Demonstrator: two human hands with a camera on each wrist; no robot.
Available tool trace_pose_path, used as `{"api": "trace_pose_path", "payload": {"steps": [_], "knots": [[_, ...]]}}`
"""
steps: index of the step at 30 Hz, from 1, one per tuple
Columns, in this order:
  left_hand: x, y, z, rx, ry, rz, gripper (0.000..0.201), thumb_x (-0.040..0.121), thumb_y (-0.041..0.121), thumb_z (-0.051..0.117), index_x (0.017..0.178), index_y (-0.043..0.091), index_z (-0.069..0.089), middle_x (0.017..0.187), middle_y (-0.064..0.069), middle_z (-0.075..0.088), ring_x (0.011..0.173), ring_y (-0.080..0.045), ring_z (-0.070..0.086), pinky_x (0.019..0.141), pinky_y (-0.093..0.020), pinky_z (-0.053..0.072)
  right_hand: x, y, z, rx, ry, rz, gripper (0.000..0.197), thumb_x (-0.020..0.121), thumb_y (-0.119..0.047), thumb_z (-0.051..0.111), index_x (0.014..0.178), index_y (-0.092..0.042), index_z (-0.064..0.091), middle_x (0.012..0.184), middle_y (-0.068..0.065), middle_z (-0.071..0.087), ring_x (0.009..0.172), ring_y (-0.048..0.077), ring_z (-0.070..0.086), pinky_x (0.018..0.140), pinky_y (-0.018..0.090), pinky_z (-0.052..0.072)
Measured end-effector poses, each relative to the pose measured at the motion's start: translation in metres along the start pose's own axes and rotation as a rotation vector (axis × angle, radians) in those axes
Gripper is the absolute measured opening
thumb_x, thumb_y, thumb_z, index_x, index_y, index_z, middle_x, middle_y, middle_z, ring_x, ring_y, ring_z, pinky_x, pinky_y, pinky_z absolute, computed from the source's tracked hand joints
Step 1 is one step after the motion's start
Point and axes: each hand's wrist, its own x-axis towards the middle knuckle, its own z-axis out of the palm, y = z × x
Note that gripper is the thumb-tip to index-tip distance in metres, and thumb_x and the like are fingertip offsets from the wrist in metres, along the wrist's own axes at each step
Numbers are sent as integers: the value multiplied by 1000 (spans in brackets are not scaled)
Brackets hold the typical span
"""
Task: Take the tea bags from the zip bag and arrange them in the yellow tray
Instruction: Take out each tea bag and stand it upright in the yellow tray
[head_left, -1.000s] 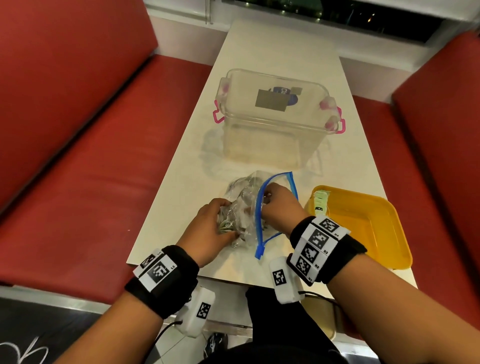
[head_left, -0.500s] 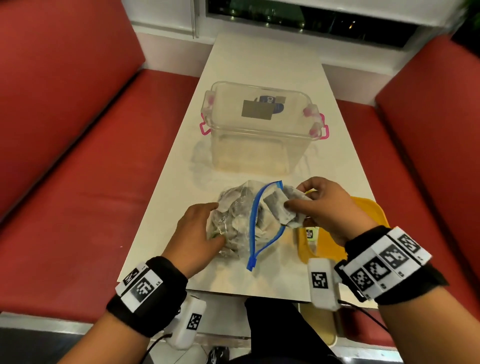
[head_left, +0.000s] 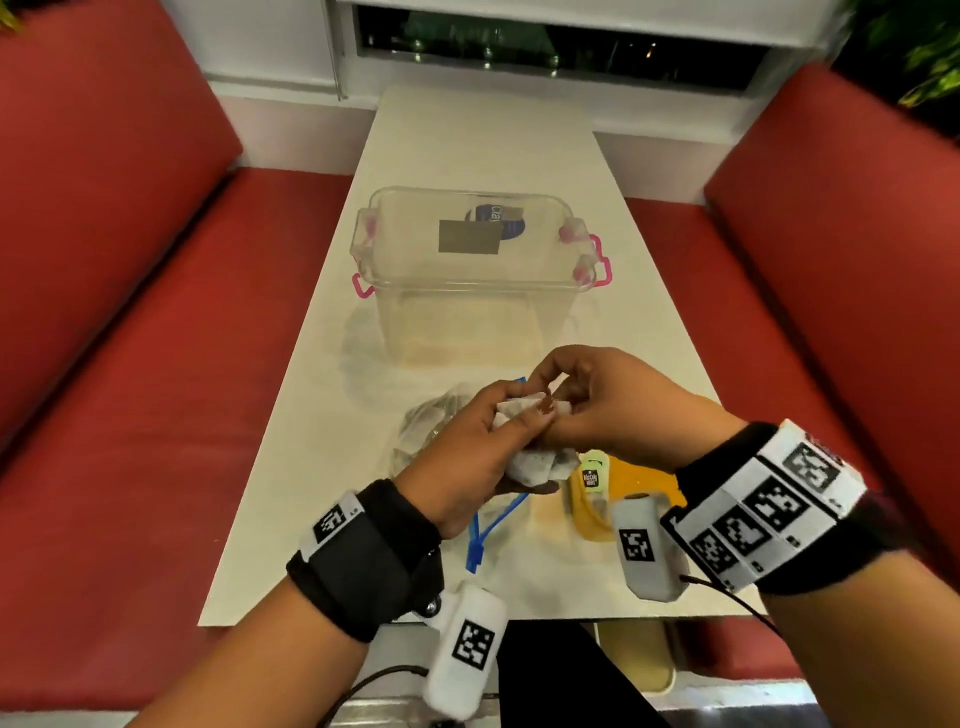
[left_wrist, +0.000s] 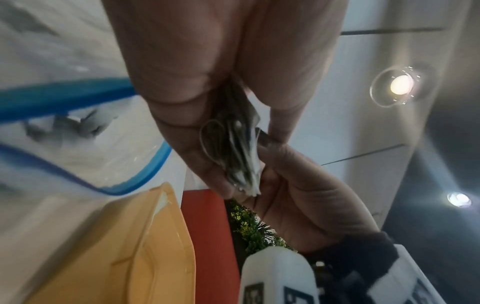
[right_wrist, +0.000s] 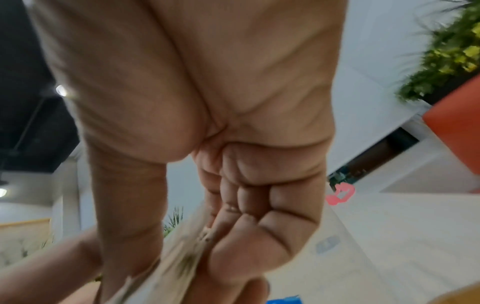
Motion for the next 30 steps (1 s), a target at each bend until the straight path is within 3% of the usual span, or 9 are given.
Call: {"api": "trace_pose_path", "payload": {"steps": [6,8,13,16,23,27,30], "knots": [[10,-7,-4,-178,58,-77,17,96,20,54,111,16,60,100,-7,70,83,-25,71,60,-30,58,-5,10,-7,-104,99,-25,42,70,-40,80,106,-30,59,88,-8,61,65,7,60,66,27,51],[12,-6,-7,-213,81,-80,15,96,20,54,109,15,60,99,-9,69,80,-23,71,58,-28,57,-13,11,-12,-112,132,-100,36,73,-38,79,103,-31,61,92,-10,60,71,6,61,65,24,52],[18,-4,-9,-280,77,-90,19,97,18,51,114,10,56,99,-15,68,75,-22,71,55,-27,57,-22,14,-6,-270,52,-254,18,76,-32,78,91,-31,69,90,-14,57,77,1,55,66,16,46],[20,-4,-10,-296,61,-98,16,97,19,52,109,11,58,94,-13,69,71,-20,70,58,-27,58,-21,16,0,-279,108,-277,10,80,-26,74,89,-28,70,87,-13,59,78,0,55,68,19,48],[20,-4,-13,-324,79,-90,8,96,18,53,100,14,59,78,-5,69,62,-15,68,51,-25,56,-26,20,-3,-242,151,-328,6,85,-21,70,87,-26,69,87,-10,63,83,6,58,72,30,51],[18,-6,-15,-282,64,-60,15,97,19,51,109,16,58,93,-5,71,75,-19,73,52,-23,55,-29,23,-12,-108,210,-276,6,87,-17,67,89,-22,67,85,-10,67,81,7,63,72,29,52],[19,-12,-17,-139,66,4,21,96,17,54,116,19,59,115,-8,60,81,-17,70,58,-26,56,-28,25,-18,26,278,-235,7,89,-9,63,91,-17,62,81,-1,70,76,13,67,73,36,55]]}}
